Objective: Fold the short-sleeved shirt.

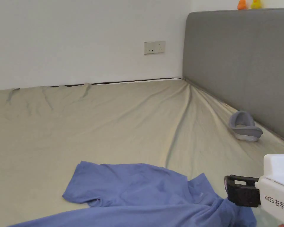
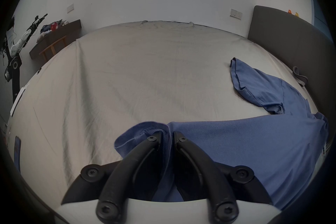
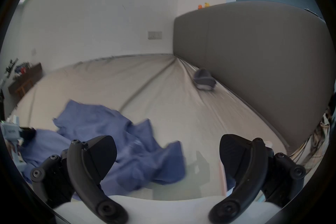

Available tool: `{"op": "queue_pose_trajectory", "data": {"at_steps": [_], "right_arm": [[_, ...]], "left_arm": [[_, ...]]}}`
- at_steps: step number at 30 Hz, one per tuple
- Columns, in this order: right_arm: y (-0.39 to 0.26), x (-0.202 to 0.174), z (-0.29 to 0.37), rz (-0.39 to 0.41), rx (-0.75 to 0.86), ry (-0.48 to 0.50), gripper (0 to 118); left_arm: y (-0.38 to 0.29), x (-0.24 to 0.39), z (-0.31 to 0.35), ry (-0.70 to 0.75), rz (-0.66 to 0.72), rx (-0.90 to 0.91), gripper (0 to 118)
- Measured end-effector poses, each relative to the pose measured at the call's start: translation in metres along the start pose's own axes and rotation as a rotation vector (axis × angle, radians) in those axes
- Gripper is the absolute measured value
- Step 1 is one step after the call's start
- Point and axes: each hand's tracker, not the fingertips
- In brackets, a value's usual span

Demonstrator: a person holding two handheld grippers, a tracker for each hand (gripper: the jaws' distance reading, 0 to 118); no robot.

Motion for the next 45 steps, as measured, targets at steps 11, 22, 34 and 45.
{"op": "queue_pose_trajectory", "data": {"at_steps": [11, 22, 34, 45], "right_arm": [[-0.051, 0.041, -0.102, -0.196, -0.328, 0.128, 93], [-0.027, -0.005, -0.062, -0.107, -0.047, 0.232, 8], [0.086, 0.03, 0.068, -0.123, 0.48, 0.214, 8], [0.121, 0.066, 0.166, -0.085, 0.635, 0.119, 8]], "left_arm": [[0.001, -0.016, 0.006, -0.083, 0.077, 0.014, 9], [0.019, -0.009, 0.028, -0.238, 0.242, 0.147, 9], [0.092, -0.022, 0.203, -0.247, 0.281, 0.576, 2], [0.103, -0.014, 0.341, 0.022, 0.084, 0.772, 0]]}}
